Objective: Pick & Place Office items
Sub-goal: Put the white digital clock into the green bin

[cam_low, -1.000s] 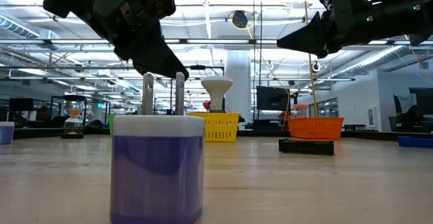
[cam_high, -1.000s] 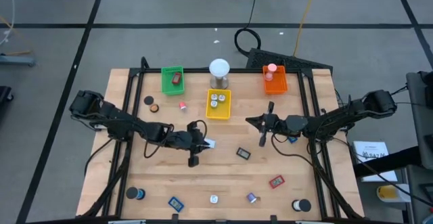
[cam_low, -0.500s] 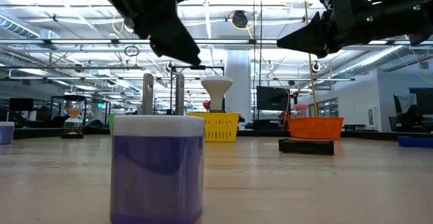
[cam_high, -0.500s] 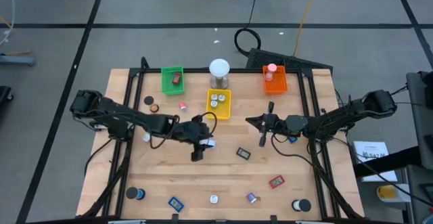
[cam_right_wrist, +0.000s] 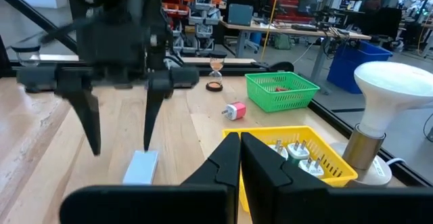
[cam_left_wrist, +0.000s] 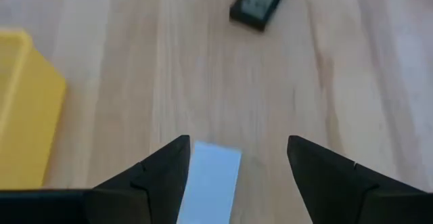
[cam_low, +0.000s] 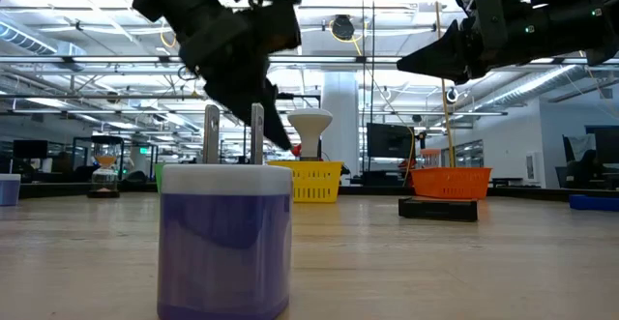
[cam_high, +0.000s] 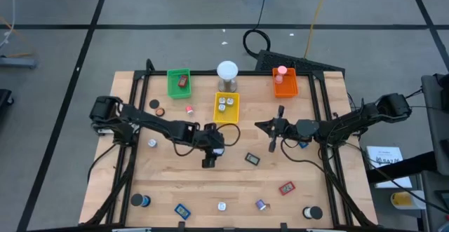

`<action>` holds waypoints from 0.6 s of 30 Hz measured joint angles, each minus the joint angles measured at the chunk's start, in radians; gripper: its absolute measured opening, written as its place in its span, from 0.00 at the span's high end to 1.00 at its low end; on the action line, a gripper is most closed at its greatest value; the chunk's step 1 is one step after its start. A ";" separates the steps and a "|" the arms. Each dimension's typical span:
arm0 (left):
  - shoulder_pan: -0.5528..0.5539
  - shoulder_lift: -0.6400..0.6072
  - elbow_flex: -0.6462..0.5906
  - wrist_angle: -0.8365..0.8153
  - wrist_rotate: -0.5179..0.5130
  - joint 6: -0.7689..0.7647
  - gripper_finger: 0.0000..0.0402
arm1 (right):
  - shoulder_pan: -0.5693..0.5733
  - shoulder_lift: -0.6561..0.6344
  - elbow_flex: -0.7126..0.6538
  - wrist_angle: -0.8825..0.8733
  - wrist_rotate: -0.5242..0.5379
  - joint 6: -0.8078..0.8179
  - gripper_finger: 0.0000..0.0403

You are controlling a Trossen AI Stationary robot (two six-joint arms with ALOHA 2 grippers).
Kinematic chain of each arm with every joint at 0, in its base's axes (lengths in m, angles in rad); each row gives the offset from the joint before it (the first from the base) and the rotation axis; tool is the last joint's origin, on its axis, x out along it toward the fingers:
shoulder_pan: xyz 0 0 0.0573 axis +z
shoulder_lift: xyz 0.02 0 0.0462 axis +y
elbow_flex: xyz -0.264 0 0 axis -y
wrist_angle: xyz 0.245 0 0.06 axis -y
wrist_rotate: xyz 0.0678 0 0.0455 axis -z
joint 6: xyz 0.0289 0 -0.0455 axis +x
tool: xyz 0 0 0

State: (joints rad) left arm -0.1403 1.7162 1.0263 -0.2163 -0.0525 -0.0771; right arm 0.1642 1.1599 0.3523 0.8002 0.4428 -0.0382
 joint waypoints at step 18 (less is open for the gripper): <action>0.019 0.119 0.014 -0.037 -0.052 0.074 0.37 | 0.000 0.000 0.000 -0.024 0.000 0.000 0.99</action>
State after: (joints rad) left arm -0.1213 1.8351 1.0401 -0.2529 -0.1043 -0.0032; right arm 0.1642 1.1599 0.3523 0.7764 0.4433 -0.0380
